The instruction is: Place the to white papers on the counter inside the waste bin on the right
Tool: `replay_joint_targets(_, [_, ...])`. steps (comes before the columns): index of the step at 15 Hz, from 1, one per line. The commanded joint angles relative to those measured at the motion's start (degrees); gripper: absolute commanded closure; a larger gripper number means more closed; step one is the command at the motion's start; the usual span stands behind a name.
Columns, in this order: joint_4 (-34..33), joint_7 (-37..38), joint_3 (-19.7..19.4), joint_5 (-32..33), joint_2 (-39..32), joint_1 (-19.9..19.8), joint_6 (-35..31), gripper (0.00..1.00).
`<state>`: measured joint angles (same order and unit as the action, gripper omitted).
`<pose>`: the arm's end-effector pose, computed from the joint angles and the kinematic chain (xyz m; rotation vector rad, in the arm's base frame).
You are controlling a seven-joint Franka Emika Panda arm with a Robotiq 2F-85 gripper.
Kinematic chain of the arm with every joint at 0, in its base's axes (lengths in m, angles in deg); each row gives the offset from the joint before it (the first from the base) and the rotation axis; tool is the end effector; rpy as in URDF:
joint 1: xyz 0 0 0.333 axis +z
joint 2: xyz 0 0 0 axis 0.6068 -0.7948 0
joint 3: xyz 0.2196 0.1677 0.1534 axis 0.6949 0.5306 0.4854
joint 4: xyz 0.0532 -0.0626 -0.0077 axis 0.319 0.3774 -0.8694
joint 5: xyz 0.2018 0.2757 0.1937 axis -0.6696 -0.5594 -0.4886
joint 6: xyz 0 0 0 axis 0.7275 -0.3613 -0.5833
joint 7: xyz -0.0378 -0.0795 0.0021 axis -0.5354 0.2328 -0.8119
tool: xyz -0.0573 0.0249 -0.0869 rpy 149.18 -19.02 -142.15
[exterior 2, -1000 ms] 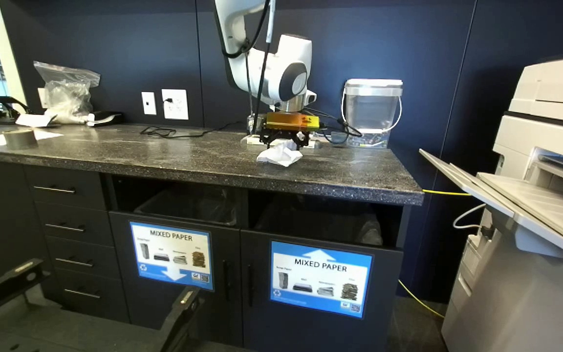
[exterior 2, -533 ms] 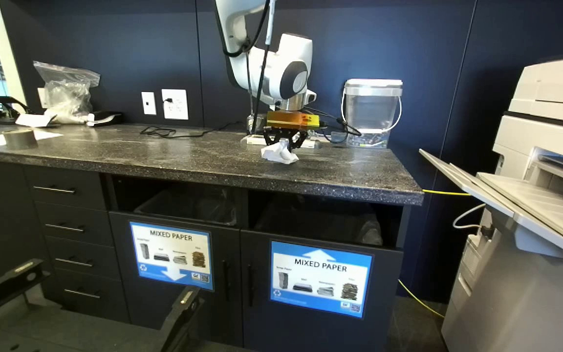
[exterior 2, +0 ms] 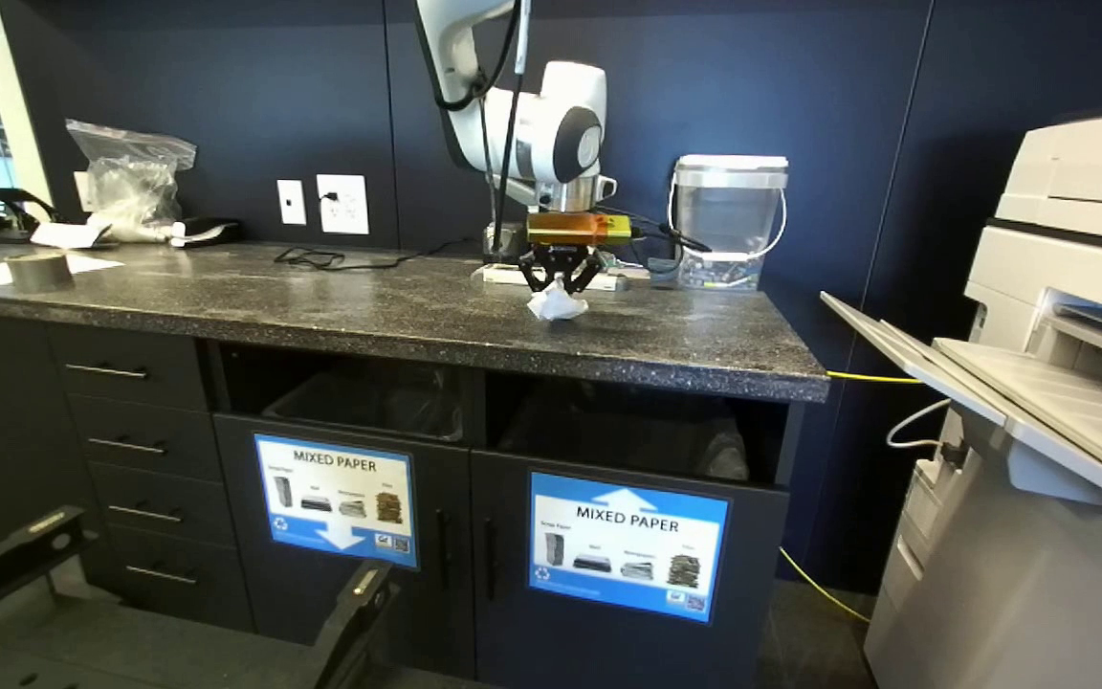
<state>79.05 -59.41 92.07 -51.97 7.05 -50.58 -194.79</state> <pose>0.7534 -0.0933 0.1839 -3.0462 -0.5210 -0.3850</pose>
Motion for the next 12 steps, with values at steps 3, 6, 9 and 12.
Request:
replay_joint_targets(3, [5.0,1.6,-5.7,4.4,5.0,2.5,4.3,0.88])
replay_joint_targets(6, [11.8,3.4,-8.0,6.3,8.6,3.1,2.9,0.88])
replay_joint_targets(9, [19.9,5.1,-9.6,7.1,12.9,2.9,1.0,0.89])
replay_joint_targets(12, [27.7,6.6,-10.3,6.8,16.5,2.7,-2.2,0.86])
